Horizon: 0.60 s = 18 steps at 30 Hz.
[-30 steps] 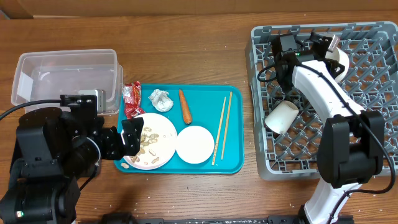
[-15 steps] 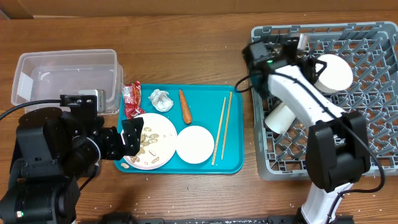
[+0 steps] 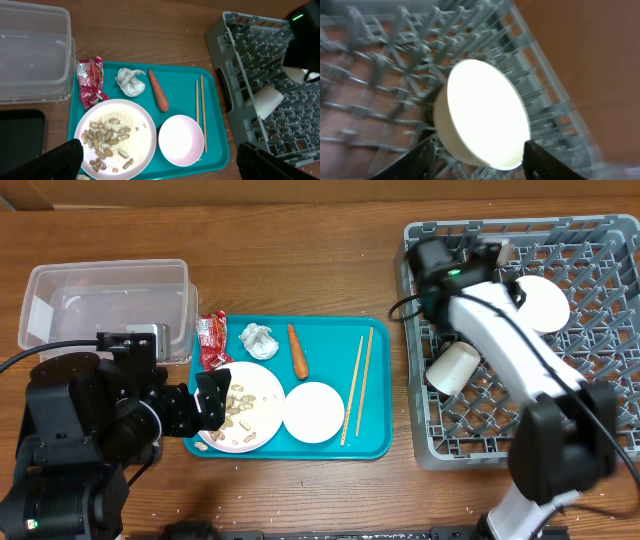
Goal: Sort waste into correct bins and load items into the dishwasher
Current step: 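Carry the white bowl with the right gripper into the rack's back corner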
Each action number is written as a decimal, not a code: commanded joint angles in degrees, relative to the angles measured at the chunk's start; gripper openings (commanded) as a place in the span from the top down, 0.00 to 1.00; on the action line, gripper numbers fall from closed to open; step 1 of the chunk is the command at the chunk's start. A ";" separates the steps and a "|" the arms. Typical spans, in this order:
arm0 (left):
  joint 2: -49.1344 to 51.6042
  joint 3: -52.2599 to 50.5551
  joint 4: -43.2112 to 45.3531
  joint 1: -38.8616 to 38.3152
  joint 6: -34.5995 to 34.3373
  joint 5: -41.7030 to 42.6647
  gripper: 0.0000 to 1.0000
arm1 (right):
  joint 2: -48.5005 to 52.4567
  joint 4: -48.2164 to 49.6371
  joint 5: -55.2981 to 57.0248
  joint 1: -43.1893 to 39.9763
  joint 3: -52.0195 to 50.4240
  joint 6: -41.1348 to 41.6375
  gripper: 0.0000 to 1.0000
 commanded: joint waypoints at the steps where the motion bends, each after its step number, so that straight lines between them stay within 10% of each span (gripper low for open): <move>1: 0.17 0.96 0.04 0.31 1.51 -0.39 0.00 | -11.63 1.86 -22.93 -3.58 6.91 -2.91 0.30; 18: 0.17 0.96 0.04 0.31 1.51 -0.39 0.00 | -4.90 -8.07 -69.64 -39.63 8.37 -10.45 0.34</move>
